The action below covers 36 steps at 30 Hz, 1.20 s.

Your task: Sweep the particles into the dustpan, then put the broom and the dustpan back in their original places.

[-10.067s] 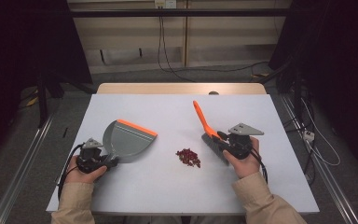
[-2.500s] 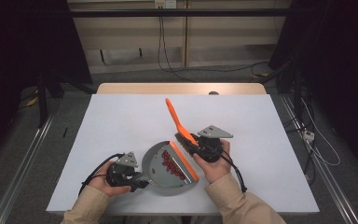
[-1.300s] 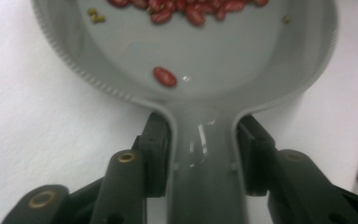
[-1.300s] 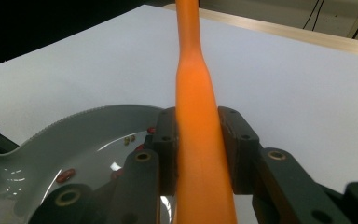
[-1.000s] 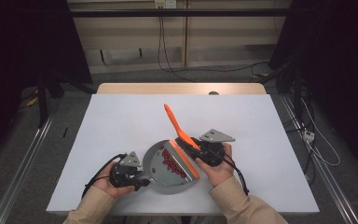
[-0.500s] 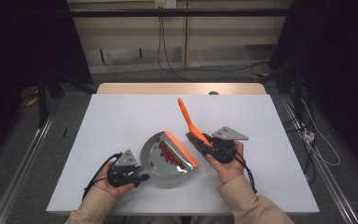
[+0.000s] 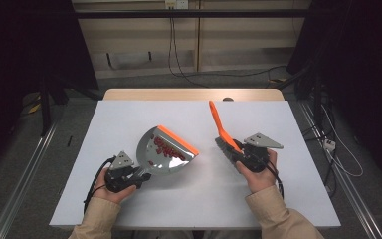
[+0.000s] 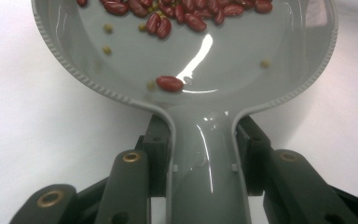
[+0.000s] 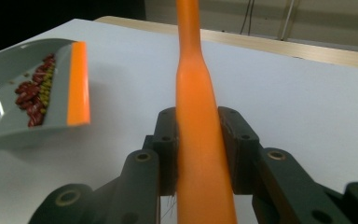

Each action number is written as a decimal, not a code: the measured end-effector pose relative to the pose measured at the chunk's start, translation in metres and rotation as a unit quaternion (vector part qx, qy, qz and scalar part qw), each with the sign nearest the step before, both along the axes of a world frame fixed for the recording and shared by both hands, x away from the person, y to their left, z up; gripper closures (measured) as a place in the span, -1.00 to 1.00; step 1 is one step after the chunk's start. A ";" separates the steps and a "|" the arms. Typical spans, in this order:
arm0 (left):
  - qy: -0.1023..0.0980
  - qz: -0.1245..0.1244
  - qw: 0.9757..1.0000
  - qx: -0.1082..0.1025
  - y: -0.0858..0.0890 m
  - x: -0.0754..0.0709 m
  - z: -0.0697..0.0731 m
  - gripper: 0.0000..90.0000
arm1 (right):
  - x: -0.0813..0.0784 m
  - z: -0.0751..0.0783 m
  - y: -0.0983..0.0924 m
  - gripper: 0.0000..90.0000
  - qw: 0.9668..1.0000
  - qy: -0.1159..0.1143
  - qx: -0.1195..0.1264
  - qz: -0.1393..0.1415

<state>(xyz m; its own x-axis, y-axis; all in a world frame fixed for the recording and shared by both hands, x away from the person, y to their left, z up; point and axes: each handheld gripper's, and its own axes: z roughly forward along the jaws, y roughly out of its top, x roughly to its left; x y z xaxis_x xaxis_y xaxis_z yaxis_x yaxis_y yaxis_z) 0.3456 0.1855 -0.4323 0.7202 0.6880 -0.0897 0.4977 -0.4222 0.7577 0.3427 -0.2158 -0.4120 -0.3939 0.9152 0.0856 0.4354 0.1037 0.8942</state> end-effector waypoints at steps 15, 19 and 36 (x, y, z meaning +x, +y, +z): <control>0.017 0.119 0.992 0.025 0.023 0.021 -0.007 0.41 | 0.001 -0.004 -0.038 0.57 0.999 0.005 -0.009 -0.045; 0.023 0.140 0.989 0.028 0.027 0.025 -0.008 0.41 | 0.002 -0.006 -0.046 0.57 0.998 0.008 -0.009 -0.057; 0.035 0.204 0.977 0.044 0.038 0.037 -0.012 0.41 | 0.007 -0.011 -0.073 0.57 0.994 0.008 -0.029 -0.110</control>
